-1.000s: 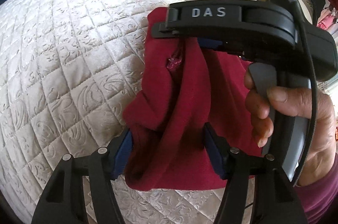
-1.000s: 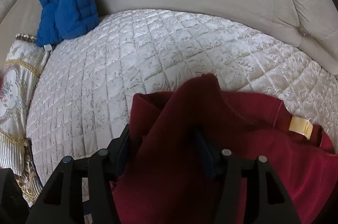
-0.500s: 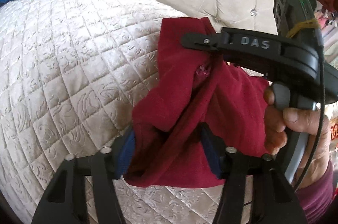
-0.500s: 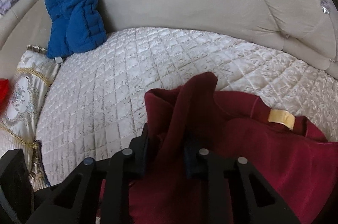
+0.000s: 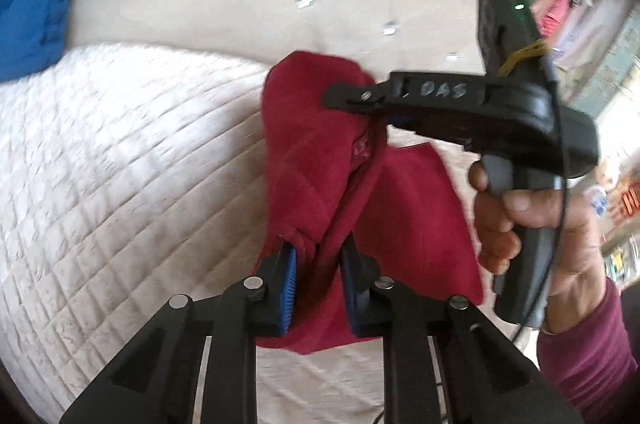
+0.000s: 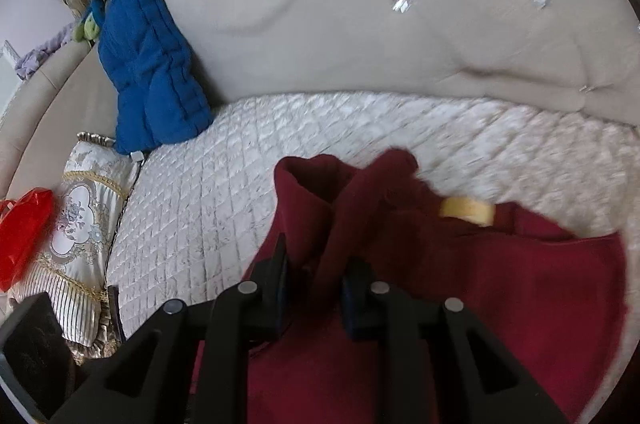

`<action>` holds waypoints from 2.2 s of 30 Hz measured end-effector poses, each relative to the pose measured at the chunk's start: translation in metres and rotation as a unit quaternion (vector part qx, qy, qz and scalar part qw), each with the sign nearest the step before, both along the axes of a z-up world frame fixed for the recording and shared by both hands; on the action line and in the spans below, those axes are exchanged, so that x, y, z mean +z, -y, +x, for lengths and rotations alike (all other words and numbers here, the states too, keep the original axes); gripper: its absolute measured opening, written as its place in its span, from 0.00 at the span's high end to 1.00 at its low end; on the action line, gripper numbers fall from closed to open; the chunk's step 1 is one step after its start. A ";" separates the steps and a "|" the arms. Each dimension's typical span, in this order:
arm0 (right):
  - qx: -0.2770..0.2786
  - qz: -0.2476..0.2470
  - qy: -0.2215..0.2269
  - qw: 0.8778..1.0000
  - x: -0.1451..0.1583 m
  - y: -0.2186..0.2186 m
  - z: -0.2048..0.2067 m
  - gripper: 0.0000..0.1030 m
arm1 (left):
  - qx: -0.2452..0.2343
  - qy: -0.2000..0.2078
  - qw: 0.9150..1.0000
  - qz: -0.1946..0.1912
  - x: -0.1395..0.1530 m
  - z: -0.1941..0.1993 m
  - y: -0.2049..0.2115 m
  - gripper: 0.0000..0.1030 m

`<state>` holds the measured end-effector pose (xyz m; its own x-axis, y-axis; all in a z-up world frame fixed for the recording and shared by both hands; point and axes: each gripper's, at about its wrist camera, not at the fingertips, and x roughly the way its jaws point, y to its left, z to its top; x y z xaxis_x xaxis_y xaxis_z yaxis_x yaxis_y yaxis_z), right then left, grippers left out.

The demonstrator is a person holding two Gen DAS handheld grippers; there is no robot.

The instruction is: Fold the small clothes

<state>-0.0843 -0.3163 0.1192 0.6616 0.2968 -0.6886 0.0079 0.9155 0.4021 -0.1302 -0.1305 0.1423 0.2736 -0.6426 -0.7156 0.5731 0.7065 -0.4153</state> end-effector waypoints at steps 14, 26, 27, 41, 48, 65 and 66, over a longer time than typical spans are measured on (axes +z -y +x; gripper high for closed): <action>-0.136 -0.026 -0.028 0.990 -0.025 0.150 -0.088 0.81 | -0.138 0.005 0.990 0.026 -0.027 -0.071 0.160 1.00; -0.172 0.052 -0.007 0.984 -0.049 0.157 -0.148 0.47 | -0.093 0.046 0.994 0.022 -0.007 -0.042 0.082 0.78; -0.161 0.059 0.000 0.985 -0.047 0.148 -0.155 0.42 | -0.072 0.055 0.995 0.036 -0.011 -0.034 0.074 0.78; -0.156 0.008 -0.014 0.988 -0.071 0.112 -0.195 0.83 | -0.082 0.014 0.993 0.082 -0.077 -0.033 0.078 0.78; -0.121 0.058 0.050 0.990 -0.043 0.089 -0.219 0.41 | -0.075 0.031 0.992 0.093 -0.077 -0.032 0.078 0.78; -0.166 0.050 0.054 0.983 -0.045 0.100 -0.252 0.54 | -0.057 0.045 0.996 0.053 -0.059 -0.031 0.072 0.78; -0.182 0.044 0.064 0.980 -0.036 0.107 -0.246 0.40 | -0.057 0.045 0.996 0.054 -0.059 -0.031 0.074 0.78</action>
